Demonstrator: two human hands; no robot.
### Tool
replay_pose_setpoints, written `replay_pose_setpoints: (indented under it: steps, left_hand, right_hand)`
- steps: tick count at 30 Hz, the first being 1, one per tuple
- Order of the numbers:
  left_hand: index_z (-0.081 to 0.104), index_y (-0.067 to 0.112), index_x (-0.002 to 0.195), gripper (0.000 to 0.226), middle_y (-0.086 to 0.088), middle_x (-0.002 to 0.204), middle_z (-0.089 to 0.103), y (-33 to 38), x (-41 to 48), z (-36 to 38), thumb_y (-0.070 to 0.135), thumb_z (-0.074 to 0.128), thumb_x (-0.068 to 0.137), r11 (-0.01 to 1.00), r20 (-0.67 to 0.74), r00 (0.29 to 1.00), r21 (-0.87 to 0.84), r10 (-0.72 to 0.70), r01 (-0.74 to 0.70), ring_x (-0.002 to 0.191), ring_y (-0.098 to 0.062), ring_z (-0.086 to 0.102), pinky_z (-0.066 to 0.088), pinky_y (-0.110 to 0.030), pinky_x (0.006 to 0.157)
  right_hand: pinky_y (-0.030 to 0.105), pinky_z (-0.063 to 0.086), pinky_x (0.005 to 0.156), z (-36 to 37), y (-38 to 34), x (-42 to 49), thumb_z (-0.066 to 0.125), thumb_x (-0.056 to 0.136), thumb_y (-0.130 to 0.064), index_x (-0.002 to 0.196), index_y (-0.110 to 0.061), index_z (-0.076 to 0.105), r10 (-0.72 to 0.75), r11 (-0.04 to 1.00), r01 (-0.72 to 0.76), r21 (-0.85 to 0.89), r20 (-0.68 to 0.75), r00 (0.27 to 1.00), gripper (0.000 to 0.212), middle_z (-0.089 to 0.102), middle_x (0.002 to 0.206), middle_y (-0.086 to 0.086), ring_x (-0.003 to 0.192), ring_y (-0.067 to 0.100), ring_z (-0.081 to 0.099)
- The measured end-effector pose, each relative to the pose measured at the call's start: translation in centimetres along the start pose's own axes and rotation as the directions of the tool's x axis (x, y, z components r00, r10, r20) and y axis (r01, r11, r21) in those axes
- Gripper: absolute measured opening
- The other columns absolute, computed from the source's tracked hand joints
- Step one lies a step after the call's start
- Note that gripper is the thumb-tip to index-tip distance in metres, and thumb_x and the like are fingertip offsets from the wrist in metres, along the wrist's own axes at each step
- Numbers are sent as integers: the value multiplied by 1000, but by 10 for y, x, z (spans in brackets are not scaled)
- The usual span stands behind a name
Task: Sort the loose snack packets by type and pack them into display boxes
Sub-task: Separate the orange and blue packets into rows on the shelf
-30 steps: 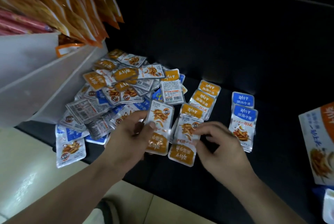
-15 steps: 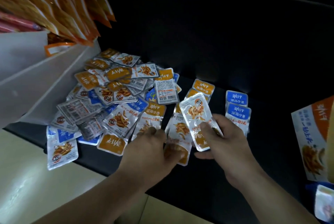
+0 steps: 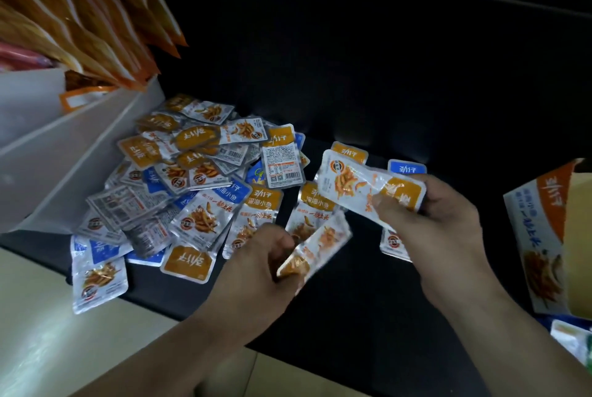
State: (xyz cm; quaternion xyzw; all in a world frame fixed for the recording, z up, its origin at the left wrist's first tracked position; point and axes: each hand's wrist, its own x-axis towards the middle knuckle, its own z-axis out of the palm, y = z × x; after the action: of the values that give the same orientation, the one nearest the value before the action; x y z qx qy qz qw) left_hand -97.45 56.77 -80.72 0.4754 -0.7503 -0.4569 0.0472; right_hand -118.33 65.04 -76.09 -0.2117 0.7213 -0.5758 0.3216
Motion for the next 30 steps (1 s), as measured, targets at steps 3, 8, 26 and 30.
replay_pose_setpoints:
  steps: [3, 8, 26, 30]
  left_hand:
    - [69, 40, 91, 27, 15, 90, 73, 1, 3, -33, 15, 80, 87, 987, 39, 999, -160, 9, -3, 83, -1, 68, 54, -19, 70]
    - [77, 26, 100, 27, 0, 103, 79, 11, 9, -72, 1, 74, 89, 904, 182, 983, -420, 4, 75, 100, -19, 75, 62, -32, 83]
    - [75, 22, 109, 21, 4, 91, 79, 10, 36, -29, 17, 80, 89, 926, 91, 991, -373, 98, -57, 83, -15, 76, 64, -33, 75]
    - [70, 31, 124, 34, 15, 105, 73, 3, 47, -24, 30, 79, 90, 971, -62, 981, -144, 181, -188, 94, 0, 69, 58, -19, 84]
  right_hand:
    - [35, 60, 79, -1, -6, 5, 73, 91, -7, 95, -25, 76, -15, 1000, 15, 16, 1, 1000, 18, 79, 95, -2, 91, 15, 77]
    - [31, 58, 67, 17, -1, 11, 73, 91, -7, 96, -25, 74, 27, 999, -23, -35, 106, 994, 19, 79, 89, -4, 84, 13, 76]
    - [27, 59, 79, 44, 64, 7, 71, 94, -21, 129, -32, 65, -147, 883, 157, -441, 58, 987, 37, 67, 105, -13, 92, 1, 67]
    - [33, 59, 85, 40, 69, -5, 63, 94, -7, 129, -24, 65, -306, 819, 312, -480, 94, 947, 39, 61, 118, -10, 105, 4, 63]
